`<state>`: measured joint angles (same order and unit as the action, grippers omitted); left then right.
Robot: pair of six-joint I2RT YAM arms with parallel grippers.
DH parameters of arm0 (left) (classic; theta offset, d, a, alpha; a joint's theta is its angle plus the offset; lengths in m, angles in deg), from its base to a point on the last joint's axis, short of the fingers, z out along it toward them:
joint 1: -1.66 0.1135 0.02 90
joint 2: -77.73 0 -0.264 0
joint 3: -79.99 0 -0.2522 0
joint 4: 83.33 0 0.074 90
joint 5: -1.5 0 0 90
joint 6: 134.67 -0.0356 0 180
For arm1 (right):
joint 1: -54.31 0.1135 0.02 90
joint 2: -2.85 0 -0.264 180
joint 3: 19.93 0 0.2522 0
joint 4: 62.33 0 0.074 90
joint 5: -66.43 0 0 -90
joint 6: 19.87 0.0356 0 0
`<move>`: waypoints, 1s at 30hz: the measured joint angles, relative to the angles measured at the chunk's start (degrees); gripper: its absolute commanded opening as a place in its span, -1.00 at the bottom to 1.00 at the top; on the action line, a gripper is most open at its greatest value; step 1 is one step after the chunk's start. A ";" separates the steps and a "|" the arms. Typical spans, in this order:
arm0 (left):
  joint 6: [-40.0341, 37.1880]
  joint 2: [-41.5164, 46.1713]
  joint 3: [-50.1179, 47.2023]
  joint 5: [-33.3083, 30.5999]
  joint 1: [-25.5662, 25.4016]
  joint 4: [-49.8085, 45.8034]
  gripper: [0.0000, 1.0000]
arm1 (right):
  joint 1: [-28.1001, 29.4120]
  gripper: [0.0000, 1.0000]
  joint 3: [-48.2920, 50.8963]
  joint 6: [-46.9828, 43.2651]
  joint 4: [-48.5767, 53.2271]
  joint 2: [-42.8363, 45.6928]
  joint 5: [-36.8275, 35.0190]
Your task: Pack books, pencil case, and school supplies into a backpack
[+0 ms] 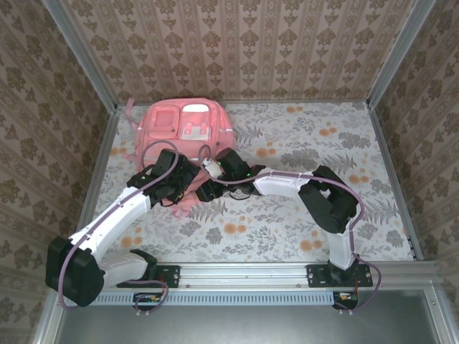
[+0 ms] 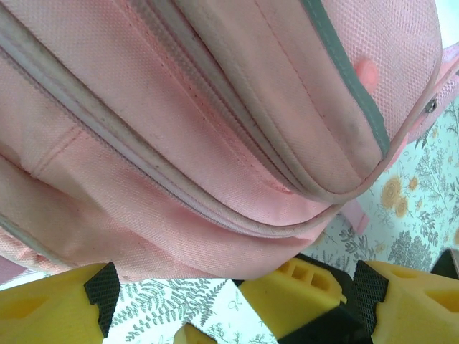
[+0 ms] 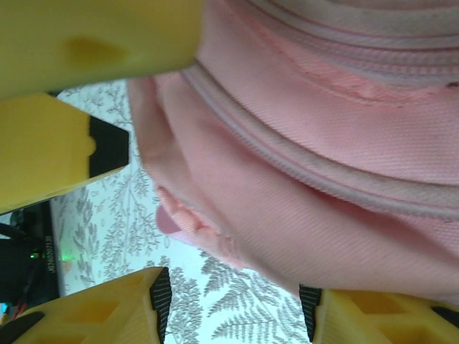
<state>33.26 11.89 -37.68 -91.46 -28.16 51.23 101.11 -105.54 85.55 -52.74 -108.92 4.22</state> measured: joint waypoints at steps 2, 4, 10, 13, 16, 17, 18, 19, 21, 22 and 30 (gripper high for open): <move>-0.26 0.74 -0.26 0.17 0.26 -0.35 0.76 | 0.28 0.06 0.37 0.24 -0.02 0.44 0.11; -0.46 1.49 -0.66 0.17 0.46 -0.46 0.68 | 0.50 0.06 0.52 0.24 -0.02 0.81 0.07; -3.45 2.34 -1.36 0.22 1.42 -1.31 0.53 | 0.61 0.10 1.16 -1.29 0.09 2.60 -2.84; -8.09 1.90 -1.07 0.24 1.73 -2.95 0.44 | -0.96 0.15 1.20 -1.53 0.07 3.48 -4.09; -14.80 -0.50 1.46 0.22 2.08 -5.64 0.37 | -3.80 0.17 2.58 -1.49 0.00 5.70 -6.01; -17.42 -1.86 2.95 0.17 2.12 -6.56 0.35 | -4.66 0.18 3.50 -1.46 0.00 6.93 -6.64; -19.71 -3.17 4.35 0.11 2.12 -7.19 0.35 | -5.51 0.18 4.33 -1.36 -0.04 8.09 -7.15; -22.49 -4.81 6.27 -0.11 2.10 -7.93 0.34 | -6.27 0.19 5.33 -1.27 -0.13 9.42 -7.76; -27.74 -7.74 9.94 -0.94 1.75 -9.09 0.33 | -7.13 0.19 7.30 -1.07 -0.31 11.65 -8.37; -30.56 -9.14 11.87 -1.55 1.49 -9.46 0.32 | -7.30 0.19 8.39 -0.90 -0.37 12.83 -8.66; -53.44 -19.17 24.81 -6.47 -0.61 -11.93 0.27 | -7.67 0.22 15.89 0.26 -0.50 18.53 -9.97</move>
<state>-20.18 -7.28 -12.87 -97.93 -28.78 39.30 93.44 -89.65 85.81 -53.24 -90.38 -5.74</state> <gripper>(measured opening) 0.633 0.605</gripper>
